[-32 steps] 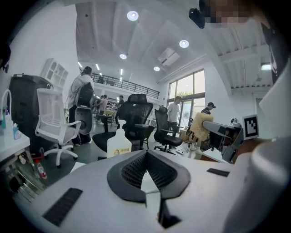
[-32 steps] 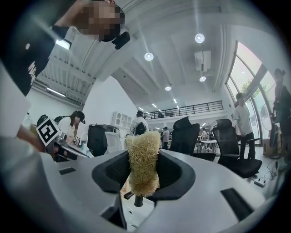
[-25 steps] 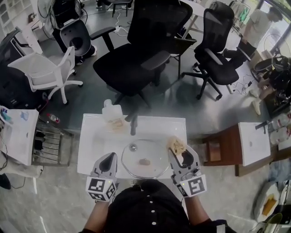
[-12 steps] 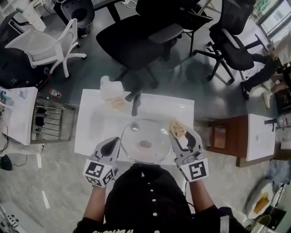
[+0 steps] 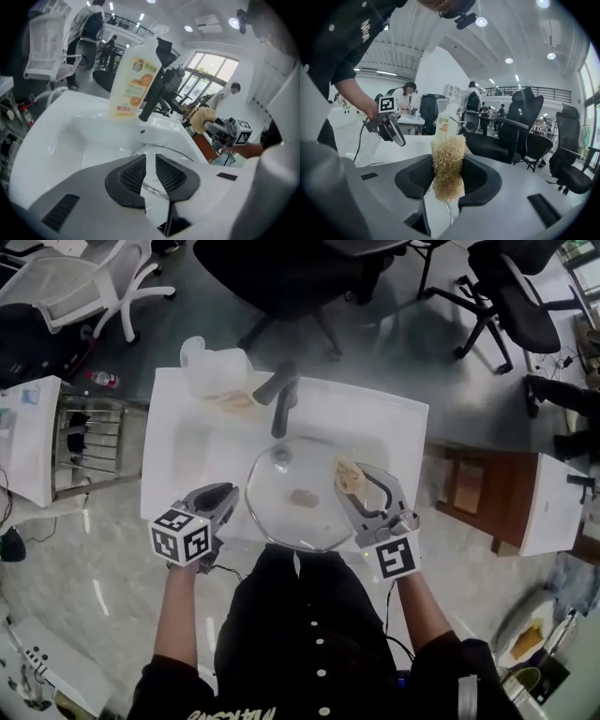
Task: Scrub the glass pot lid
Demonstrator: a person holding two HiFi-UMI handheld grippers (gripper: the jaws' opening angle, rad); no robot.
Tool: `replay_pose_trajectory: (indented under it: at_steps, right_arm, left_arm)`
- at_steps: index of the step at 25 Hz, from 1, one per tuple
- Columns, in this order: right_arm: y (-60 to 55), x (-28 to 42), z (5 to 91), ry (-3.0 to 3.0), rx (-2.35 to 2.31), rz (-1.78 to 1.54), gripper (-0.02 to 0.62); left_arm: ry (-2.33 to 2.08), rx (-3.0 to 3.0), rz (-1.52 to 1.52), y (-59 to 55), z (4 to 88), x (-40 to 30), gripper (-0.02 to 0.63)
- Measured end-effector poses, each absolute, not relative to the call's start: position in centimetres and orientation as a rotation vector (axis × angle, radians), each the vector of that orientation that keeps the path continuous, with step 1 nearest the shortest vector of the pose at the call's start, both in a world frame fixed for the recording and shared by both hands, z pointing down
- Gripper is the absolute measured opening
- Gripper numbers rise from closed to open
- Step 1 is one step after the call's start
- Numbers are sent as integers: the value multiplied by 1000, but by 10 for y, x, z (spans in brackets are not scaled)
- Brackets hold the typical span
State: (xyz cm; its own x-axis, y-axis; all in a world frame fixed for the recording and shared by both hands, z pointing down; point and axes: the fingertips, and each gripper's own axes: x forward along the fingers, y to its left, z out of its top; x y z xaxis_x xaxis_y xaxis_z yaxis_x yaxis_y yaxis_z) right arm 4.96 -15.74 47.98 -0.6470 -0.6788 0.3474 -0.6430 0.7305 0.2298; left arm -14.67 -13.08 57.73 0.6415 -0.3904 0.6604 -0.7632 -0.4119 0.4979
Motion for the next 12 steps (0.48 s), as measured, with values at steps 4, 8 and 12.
replay_pose_trajectory:
  at_steps: [4, 8, 12]
  right_arm:
    - [-153, 32, 518, -2524, 917, -107, 166]
    - [-150, 14, 544, -2523, 823, -160, 167]
    - [-158, 1, 568, -2450, 680, -285, 167]
  left_arm:
    - [-792, 1871, 549, -123, 623, -151, 160]
    - [-730, 1786, 660, -117, 651, -152, 164]
    - [-627, 1683, 686, -126, 658, -140, 164]
